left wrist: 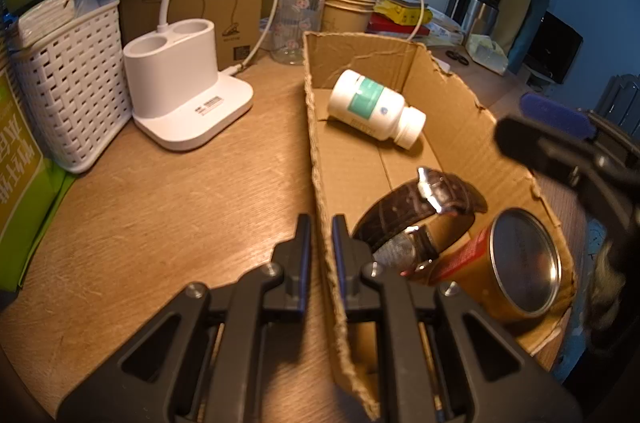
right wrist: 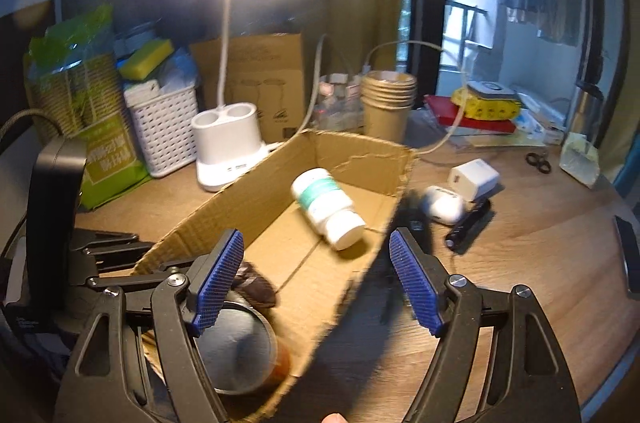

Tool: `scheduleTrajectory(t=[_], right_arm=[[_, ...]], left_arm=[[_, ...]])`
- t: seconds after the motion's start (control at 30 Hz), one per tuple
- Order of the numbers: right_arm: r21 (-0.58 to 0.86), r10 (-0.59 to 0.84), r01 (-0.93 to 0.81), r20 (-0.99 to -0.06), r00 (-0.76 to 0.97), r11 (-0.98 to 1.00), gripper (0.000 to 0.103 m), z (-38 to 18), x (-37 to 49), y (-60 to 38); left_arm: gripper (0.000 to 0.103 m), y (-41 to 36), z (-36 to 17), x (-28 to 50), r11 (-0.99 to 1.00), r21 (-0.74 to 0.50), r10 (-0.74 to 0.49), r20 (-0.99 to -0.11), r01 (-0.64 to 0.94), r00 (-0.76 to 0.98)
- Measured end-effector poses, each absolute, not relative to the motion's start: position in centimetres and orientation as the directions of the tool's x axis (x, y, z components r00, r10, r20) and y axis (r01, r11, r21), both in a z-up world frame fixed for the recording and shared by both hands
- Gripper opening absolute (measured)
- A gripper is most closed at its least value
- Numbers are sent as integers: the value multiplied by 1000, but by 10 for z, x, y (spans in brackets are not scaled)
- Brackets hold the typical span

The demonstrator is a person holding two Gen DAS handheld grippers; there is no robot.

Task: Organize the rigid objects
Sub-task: 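Open the right gripper to drop the watch into the box, then move the right gripper to the black flashlight on the table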

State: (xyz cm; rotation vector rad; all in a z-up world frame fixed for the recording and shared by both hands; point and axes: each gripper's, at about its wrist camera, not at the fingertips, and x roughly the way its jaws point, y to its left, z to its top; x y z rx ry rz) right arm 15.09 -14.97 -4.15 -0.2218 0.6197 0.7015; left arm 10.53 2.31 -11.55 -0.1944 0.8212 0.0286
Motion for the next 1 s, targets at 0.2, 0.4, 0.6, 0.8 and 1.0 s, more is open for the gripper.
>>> scheduleTrajectory(t=[0.2,0.4,0.6,0.8,1.0], right_arm=[[37,496,-584,-573,653,811,79,-33,165,-181],[56,440,-506,-581,684,861,79,-39,182,-209],[88,404,-441,-588,701,893,79,-47,196,-226],[109,368,-388,-616,696,915,79,-66,218,-232],[105,349,-373,-641,683,922,79,-78,241,-223]], left_arm=[[11,23,-116,105,982,-161,-50,-730,-100,682],[11,23,-116,105,982,-161,-50,-730,-100,682],[11,23,-116,105,982,-161,-50,-730,-100,682],[11,23,-116,105,982,-161,-50,-729,-101,682],[11,23,-116,105,982,-161,-50,-729,-101,682]])
